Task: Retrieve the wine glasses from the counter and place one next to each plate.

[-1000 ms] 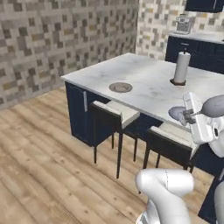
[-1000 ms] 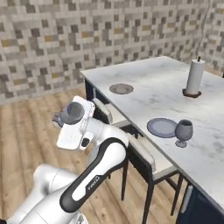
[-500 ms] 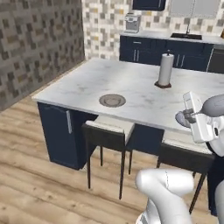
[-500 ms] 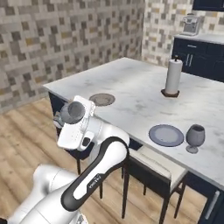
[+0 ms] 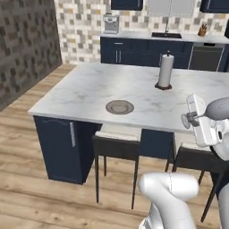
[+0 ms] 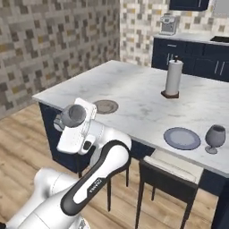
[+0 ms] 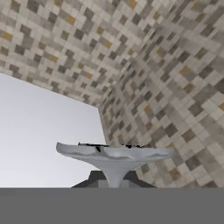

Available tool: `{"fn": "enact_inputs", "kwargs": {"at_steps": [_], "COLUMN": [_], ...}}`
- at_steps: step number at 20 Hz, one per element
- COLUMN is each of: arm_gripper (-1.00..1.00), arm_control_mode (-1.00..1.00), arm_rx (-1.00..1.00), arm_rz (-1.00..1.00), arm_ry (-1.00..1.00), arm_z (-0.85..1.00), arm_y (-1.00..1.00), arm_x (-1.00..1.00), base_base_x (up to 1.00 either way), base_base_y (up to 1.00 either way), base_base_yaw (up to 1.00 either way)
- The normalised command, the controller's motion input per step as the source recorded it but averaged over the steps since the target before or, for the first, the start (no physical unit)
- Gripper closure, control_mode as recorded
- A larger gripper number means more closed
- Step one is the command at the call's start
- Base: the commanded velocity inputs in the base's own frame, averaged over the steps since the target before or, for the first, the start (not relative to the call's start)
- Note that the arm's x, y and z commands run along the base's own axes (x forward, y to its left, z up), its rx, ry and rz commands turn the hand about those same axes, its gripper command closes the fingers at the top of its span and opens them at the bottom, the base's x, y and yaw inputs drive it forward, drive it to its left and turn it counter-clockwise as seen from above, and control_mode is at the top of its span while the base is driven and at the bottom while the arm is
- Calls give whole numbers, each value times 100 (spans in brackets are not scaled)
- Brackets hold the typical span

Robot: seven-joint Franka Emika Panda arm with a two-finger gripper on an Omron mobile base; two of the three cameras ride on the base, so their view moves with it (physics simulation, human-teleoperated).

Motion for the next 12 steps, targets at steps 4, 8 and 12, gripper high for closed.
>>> {"fn": "enact_inputs", "kwargs": {"at_steps": [4, 8, 12], "arm_gripper": [100, 100, 100], "arm_control_mode": [100, 100, 100], "arm_rx": [0, 0, 0], "arm_rz": [0, 0, 0], "arm_ry": [0, 0, 0], "arm_z": [0, 0, 0], "arm_y": [0, 0, 0], "arm_x": [0, 0, 0], "base_base_x": [14, 3, 7], "base_base_y": [21, 100, 85], "base_base_yaw": [-36, -37, -41]}}
